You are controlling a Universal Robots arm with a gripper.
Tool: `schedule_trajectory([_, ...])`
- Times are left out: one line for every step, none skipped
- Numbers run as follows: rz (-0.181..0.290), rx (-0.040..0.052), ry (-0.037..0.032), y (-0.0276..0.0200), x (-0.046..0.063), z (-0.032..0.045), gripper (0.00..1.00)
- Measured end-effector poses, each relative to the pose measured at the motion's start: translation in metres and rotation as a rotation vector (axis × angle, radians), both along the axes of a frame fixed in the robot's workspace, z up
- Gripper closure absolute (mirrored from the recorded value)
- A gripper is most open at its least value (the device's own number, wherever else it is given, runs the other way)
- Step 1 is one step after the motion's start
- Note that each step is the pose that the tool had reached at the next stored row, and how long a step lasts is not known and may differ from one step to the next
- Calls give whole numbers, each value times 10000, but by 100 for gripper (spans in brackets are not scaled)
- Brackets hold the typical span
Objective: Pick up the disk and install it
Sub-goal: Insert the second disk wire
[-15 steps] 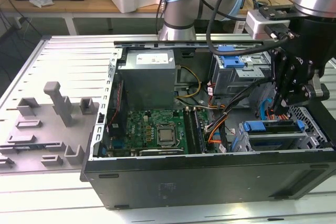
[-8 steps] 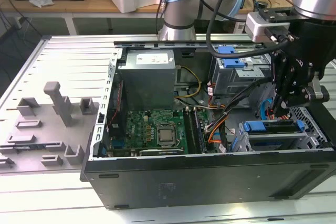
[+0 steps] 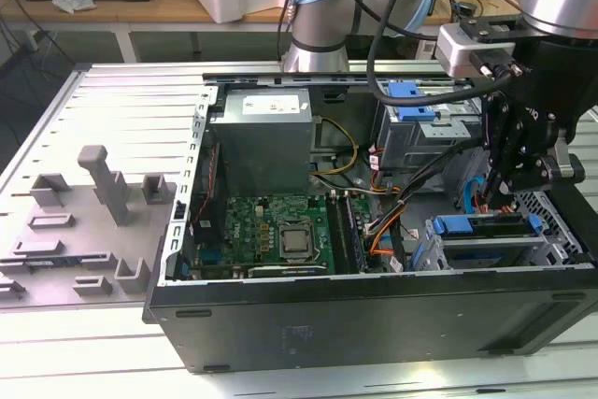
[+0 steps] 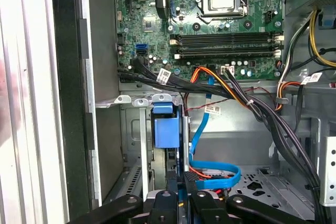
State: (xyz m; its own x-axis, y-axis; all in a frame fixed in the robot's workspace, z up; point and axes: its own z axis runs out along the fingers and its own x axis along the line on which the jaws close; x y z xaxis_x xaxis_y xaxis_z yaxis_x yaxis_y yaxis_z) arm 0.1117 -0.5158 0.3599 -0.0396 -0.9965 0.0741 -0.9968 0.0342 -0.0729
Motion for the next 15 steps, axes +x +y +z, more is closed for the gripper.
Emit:
schedule_trajectory([0, -1, 0, 0, 0, -4, 84])
schedule_trajectory([0, -2, 0, 0, 0, -6, 84])
schedule_trajectory([0, -2, 0, 0, 0, -11, 84])
schedule_trajectory([0, -1, 0, 0, 0, -19, 84])
schedule_trajectory([-1, -3, 0, 0, 1, -22, 84])
schedule_trajectory([0, -1, 0, 0, 2, -26, 84])
schedule_trajectory([0, -2, 0, 0, 3, -30, 84])
schedule_trajectory([0, -2, 0, 0, 4, -33, 84])
schedule_trajectory([0, -2, 0, 0, 5, -35, 84])
schedule_trajectory([0, -3, 0, 0, 5, -39, 84])
schedule_trajectory([0, -8, 0, 0, 5, -43, 84])
schedule_trajectory([0, -14, 0, 0, 5, -45, 84])
schedule_trajectory([2, -21, 0, 0, 5, -48, 84])
schedule_trajectory([9, -38, 0, 0, 5, -53, 84])
schedule_trajectory([17, -57, 0, 0, 5, -59, 84])
